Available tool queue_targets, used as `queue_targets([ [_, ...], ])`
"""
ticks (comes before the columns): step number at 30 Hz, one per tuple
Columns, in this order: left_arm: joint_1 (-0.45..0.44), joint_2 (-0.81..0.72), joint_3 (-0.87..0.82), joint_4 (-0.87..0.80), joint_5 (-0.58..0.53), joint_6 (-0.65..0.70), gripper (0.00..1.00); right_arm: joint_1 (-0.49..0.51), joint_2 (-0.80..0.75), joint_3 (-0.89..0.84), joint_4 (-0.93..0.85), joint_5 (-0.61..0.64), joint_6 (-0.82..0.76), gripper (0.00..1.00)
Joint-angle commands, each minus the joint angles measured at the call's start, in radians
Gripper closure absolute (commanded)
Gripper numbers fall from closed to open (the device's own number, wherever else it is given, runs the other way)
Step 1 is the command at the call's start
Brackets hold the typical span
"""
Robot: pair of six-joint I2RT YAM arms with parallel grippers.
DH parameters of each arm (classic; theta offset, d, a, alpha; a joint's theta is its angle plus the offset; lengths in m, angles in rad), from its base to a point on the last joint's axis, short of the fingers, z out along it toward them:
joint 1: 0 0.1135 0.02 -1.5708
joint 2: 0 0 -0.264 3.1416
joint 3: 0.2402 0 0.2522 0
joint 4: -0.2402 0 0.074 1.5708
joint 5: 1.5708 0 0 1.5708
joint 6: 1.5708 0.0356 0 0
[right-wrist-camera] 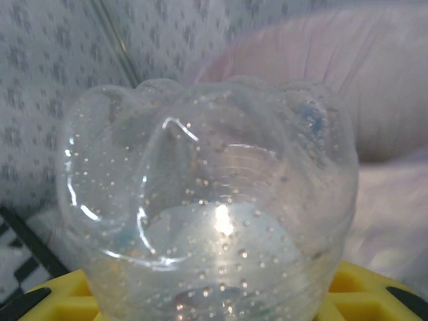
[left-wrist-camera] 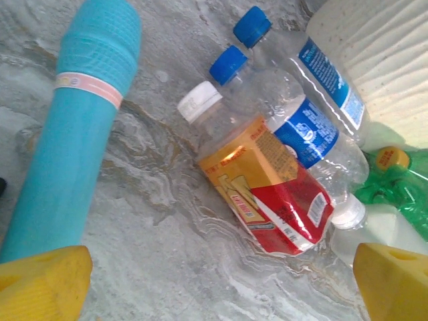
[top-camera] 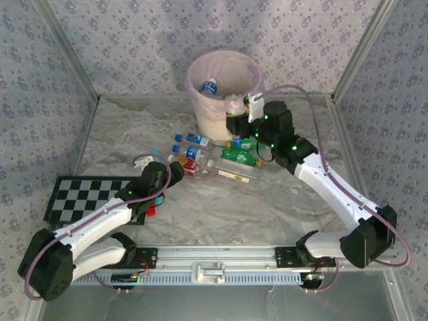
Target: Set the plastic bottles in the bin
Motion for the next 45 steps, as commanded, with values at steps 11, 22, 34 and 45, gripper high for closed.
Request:
queue_targets([
  [11,0.004,-0.024,0.056,-0.01,0.064,0.038,0.0,-0.093,0.249,0.391,0.18,0.041,0.017,0.56],
  [22,0.006,-0.168,0.001,-0.093,0.021,0.037,0.0,-0.09,0.626,0.826,-0.055,0.068,0.014,0.55],
  [34,0.009,-0.214,-0.024,-0.119,0.0,0.028,0.0,-0.064,0.885,1.136,-0.373,0.109,0.038,0.47],
  [45,0.008,-0.178,-0.013,-0.1,0.013,0.003,0.0,-0.045,0.867,1.138,-0.383,0.155,-0.011,0.06],
])
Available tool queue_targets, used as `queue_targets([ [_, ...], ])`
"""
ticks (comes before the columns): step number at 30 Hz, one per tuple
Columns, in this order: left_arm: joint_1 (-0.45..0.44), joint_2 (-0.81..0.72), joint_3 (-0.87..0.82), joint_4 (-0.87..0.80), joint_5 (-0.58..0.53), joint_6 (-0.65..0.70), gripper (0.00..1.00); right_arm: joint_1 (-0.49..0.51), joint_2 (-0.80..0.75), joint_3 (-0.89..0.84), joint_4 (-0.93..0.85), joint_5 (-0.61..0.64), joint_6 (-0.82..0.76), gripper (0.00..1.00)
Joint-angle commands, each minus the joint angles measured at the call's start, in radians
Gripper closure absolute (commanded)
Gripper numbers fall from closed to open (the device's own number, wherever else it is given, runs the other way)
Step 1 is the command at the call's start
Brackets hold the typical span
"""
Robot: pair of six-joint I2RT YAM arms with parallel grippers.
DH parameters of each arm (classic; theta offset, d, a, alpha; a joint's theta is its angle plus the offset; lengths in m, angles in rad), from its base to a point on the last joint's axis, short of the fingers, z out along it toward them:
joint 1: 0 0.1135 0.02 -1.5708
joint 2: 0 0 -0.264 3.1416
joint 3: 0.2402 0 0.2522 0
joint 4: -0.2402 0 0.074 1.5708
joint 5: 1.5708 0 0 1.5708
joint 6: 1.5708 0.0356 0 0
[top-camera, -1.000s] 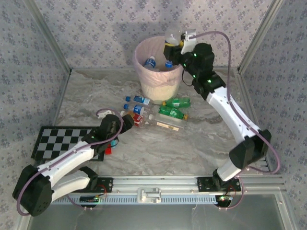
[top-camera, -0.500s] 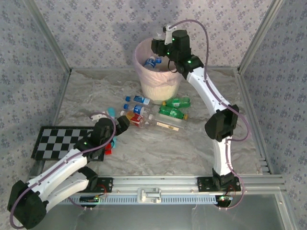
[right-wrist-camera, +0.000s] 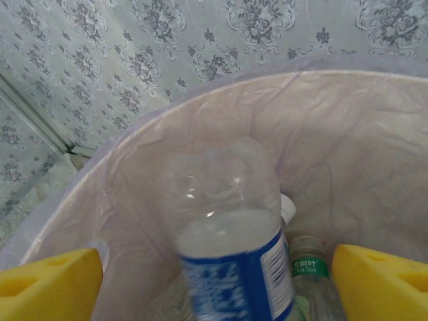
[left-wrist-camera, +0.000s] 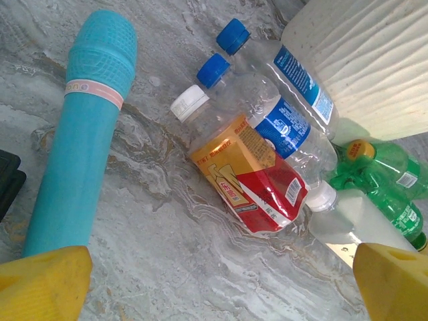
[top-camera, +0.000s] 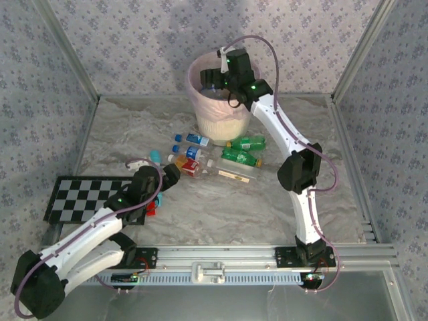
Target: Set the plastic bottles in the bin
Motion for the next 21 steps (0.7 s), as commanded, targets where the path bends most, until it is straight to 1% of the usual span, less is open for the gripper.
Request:
queue_targets([
  [1,0.006,0.008,0.012,0.009,-0.008,-0.019,0.0,0.006,-0.032,0.037,-0.027,0.028,-0.02,0.01],
  [4,0.006,0.016,0.012,0.011,-0.008,-0.032,0.0,0.012,-0.086,0.005,-0.035,0.041,-0.033,0.0],
  [8,0.006,0.025,0.014,0.017,-0.025,-0.052,0.0,0.026,-0.222,-0.139,-0.005,0.049,-0.04,0.0],
  [10,0.006,0.028,0.015,0.023,-0.037,-0.065,0.0,0.036,-0.316,-0.257,0.034,0.053,-0.038,0.0],
  [14,0.006,0.04,0.015,0.04,-0.07,-0.098,0.0,0.068,-0.534,-0.583,0.174,0.1,-0.012,0.0],
  [16,0.004,0.053,0.017,0.053,-0.086,-0.111,0.0,0.082,-0.645,-0.75,0.252,0.103,0.014,0.0],
  [18,0.004,0.08,0.022,0.072,-0.091,-0.12,0.0,0.101,-0.747,-0.906,0.304,0.105,0.042,0.0],
  [21,0.002,0.142,0.05,0.081,-0.085,-0.146,0.0,0.134,-0.861,-1.08,0.341,0.122,0.103,0.0],
])
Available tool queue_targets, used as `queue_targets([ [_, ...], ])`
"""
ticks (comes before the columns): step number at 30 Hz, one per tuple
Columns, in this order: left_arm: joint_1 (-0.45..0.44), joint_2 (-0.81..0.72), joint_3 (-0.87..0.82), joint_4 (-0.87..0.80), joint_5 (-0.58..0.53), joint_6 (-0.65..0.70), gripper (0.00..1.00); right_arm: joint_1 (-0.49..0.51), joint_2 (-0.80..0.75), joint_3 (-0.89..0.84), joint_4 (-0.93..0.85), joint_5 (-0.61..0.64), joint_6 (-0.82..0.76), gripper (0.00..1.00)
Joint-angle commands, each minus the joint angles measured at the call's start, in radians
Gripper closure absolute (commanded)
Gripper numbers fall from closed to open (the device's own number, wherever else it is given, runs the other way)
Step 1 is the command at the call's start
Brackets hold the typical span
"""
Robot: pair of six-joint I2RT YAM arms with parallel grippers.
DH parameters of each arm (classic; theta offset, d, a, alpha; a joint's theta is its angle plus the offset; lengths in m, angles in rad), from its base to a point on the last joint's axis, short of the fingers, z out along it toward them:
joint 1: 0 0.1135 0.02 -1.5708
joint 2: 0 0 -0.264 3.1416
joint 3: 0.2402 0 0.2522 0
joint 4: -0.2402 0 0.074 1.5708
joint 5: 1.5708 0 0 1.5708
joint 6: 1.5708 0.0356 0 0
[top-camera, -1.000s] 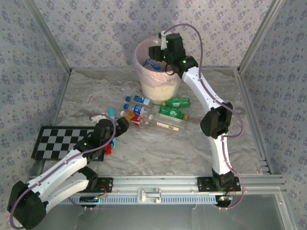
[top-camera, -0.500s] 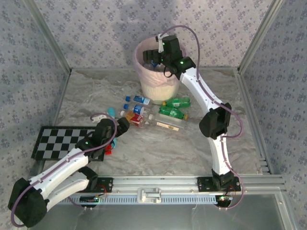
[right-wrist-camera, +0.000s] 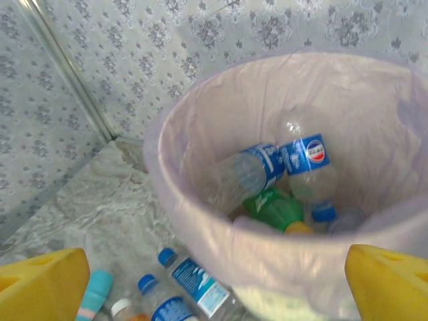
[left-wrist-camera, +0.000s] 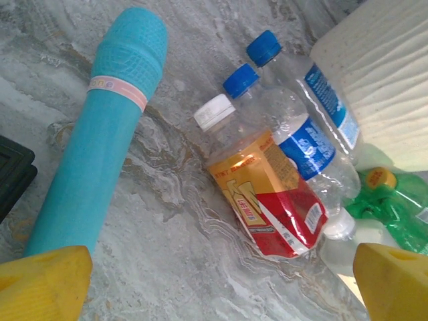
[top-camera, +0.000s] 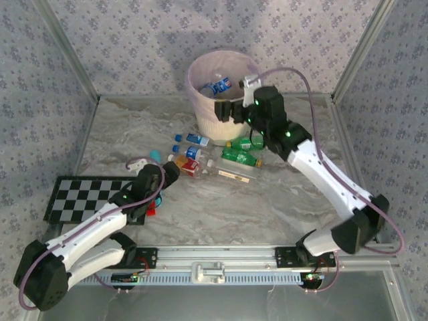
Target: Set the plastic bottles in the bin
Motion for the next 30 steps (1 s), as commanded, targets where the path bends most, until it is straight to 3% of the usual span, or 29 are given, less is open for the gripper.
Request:
queue_targets([
  [1,0.002,0.066,0.061,0.034,-0.018,-0.042,0.0,0.03,-0.082,-0.183,0.085,0.04,0.09,0.0],
  [6,-0.005,0.225,0.164,-0.026,-0.03,-0.128,0.0,0.101,-0.196,-0.449,0.137,0.109,0.194,0.0],
  [12,-0.023,0.366,0.245,-0.021,0.004,-0.193,0.0,0.149,-0.256,-0.626,0.141,0.182,0.316,0.0],
  [18,-0.027,0.489,0.318,-0.081,0.027,-0.323,0.0,0.167,-0.257,-0.671,0.134,0.236,0.358,0.0],
  [30,-0.028,0.638,0.427,-0.11,0.028,-0.376,0.0,0.175,-0.248,-0.673,0.134,0.262,0.357,0.0],
])
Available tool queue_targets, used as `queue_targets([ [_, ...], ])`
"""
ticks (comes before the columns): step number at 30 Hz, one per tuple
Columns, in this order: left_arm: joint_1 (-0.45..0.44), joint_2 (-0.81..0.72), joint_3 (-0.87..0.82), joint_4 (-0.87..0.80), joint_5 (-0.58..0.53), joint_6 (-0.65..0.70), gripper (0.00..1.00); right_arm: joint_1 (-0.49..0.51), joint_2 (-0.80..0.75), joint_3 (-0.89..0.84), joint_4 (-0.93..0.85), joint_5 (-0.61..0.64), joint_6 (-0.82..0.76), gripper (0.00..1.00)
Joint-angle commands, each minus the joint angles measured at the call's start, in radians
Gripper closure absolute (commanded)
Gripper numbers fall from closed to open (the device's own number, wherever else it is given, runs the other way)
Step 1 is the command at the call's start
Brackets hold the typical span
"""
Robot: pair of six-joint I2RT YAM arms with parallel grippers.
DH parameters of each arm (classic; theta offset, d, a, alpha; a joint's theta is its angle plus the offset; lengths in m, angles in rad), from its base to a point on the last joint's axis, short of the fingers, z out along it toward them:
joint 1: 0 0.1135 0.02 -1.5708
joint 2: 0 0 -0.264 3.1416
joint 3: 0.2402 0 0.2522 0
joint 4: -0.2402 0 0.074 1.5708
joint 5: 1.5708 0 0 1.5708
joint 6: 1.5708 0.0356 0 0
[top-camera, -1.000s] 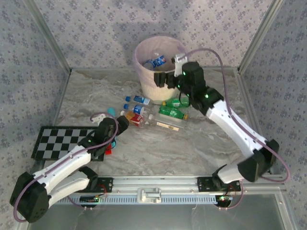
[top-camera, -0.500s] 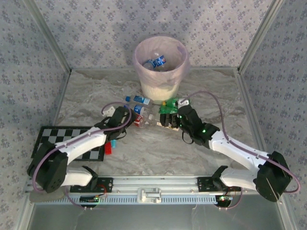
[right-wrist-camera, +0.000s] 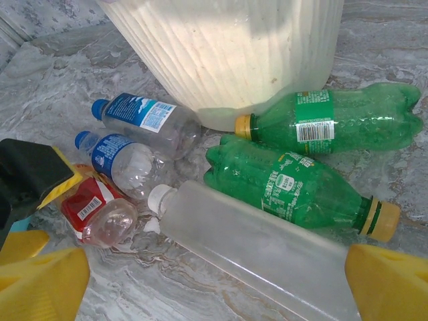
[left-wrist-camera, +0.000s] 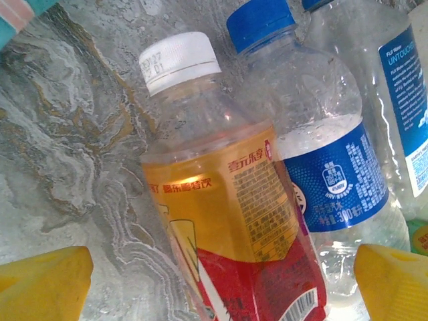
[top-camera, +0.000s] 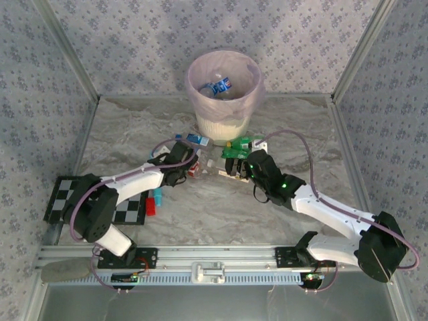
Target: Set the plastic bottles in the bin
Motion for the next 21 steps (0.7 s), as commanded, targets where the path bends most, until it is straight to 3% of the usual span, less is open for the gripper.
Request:
queue_targets([
  [1,-0.005,0.024,0.025,-0.041,-0.013,-0.054,0.0,0.009,-0.015,-0.009,0.009,0.042,0.017,0.0],
  [21,0.021,0.123,0.013,-0.002,0.041,-0.027,0.05,0.013,-0.052,-0.023,-0.024,0.079,0.018,0.0],
])
